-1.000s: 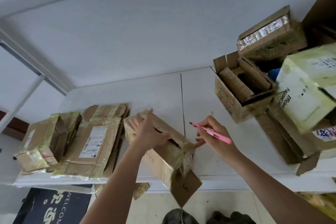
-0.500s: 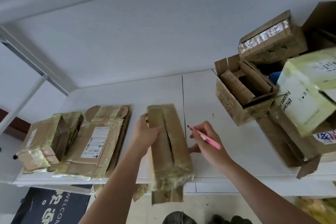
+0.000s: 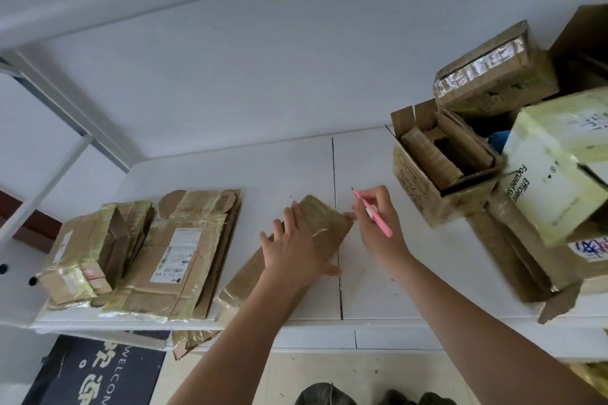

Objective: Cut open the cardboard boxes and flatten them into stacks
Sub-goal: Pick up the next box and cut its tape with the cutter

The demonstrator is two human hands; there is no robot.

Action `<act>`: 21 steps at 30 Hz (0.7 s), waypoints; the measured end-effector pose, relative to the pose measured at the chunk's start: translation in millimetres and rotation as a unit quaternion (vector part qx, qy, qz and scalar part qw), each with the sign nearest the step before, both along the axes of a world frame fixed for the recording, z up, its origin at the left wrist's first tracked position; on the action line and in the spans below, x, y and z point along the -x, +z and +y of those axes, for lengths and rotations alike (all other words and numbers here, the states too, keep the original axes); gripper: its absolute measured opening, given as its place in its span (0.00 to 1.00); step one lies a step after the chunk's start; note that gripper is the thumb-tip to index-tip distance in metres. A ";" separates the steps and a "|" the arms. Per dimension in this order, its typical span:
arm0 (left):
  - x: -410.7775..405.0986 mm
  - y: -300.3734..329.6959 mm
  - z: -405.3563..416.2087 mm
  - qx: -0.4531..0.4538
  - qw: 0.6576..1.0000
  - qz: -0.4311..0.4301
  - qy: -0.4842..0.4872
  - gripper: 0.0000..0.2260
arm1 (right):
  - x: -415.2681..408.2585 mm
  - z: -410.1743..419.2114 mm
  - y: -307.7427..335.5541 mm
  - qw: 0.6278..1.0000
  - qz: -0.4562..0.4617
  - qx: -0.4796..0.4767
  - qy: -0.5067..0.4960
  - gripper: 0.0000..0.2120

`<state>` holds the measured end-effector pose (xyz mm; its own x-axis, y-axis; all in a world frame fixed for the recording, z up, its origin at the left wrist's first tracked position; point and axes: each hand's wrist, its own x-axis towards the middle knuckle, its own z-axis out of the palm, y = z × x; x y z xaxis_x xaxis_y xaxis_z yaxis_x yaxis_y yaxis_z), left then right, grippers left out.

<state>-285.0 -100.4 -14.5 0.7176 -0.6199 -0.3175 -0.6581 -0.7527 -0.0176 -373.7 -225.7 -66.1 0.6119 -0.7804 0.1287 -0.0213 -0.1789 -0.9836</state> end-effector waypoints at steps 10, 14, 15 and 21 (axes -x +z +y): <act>-30.1 12.9 -1.7 0.199 0.951 0.144 -0.190 0.53 | 53.8 3.3 5.6 0.985 -0.107 -0.123 -0.057 0.06; -34.1 3.1 -4.0 0.251 0.941 0.154 -0.167 0.53 | 48.9 1.9 7.4 0.976 -0.110 -0.183 -0.049 0.03; -33.9 2.9 -4.8 0.255 0.941 0.147 -0.165 0.52 | 47.1 1.7 9.3 0.976 -0.111 -0.183 -0.045 0.03; -29.8 6.0 -6.9 0.273 0.941 0.125 -0.157 0.50 | 35.9 -4.5 16.0 0.981 -0.092 -0.169 -0.029 0.06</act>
